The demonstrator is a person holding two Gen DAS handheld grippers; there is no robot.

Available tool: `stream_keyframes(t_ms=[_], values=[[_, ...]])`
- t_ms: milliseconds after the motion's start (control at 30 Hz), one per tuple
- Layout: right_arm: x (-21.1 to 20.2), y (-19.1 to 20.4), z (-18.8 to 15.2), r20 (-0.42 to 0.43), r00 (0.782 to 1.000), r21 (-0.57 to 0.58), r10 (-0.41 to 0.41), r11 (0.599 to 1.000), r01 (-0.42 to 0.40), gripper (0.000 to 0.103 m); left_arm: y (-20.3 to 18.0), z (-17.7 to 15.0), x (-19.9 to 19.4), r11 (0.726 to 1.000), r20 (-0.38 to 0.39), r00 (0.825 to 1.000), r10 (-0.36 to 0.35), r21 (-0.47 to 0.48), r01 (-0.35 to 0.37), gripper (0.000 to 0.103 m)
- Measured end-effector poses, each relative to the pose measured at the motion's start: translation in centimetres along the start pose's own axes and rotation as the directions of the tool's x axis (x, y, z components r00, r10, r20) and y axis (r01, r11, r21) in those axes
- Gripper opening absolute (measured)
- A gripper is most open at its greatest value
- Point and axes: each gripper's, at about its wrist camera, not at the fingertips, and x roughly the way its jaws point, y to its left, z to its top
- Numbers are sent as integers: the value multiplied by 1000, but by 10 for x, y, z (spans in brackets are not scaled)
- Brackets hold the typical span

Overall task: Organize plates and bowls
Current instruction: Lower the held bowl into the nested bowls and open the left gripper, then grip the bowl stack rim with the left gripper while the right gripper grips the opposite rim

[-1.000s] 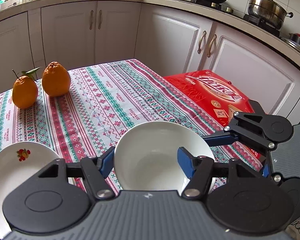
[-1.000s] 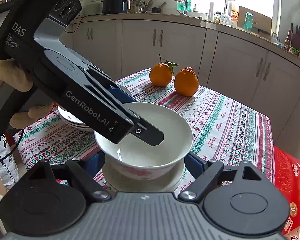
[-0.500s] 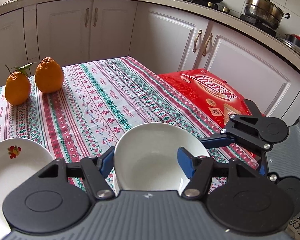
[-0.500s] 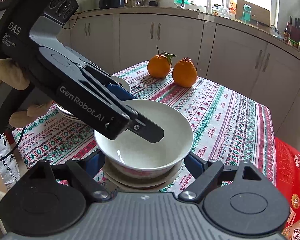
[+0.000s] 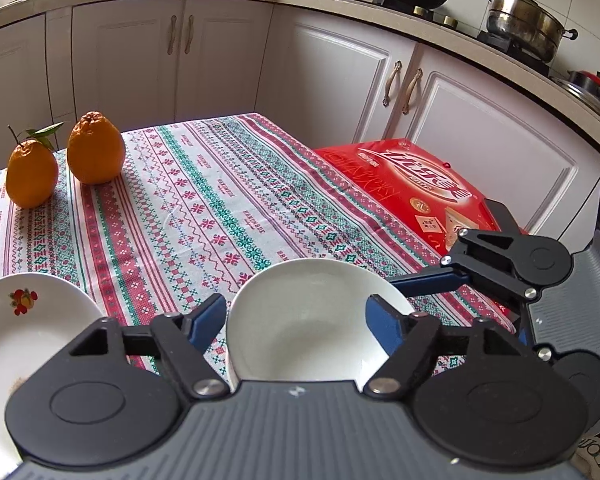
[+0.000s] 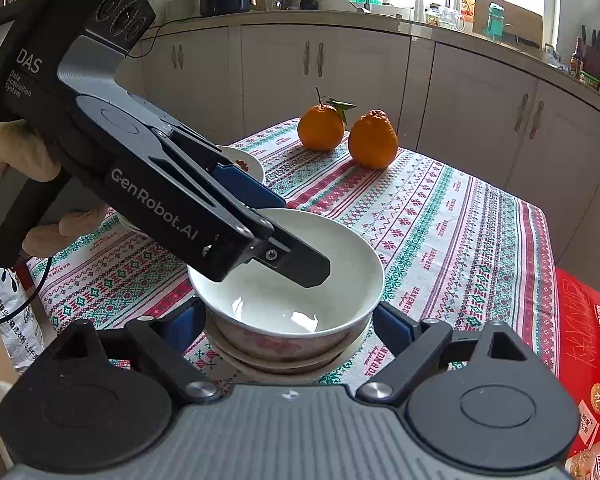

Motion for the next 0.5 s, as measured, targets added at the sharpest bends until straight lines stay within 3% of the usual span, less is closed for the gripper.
stream_keyframes(t_ms=[67,133,400,500], values=[[-3,0,1,13,1000,-4,5,1000,-5,102,-2,-1,-4,1000,20,1000,19,17,-19,91],[-6,0,1,18,1000,-9,10,1000,-9,103,-2,-1,-8,999,35,999,37,23,-37,95],[-15,-2,-4,8,1000,-59,-12,998,13,103,-2,-14,-35,994,75,995,66,83,-72,96],[-21,-5,-7,16,1000,-75,-9,997,10,103,-3,-24,-50,988,90,993,77,125,-88,102]])
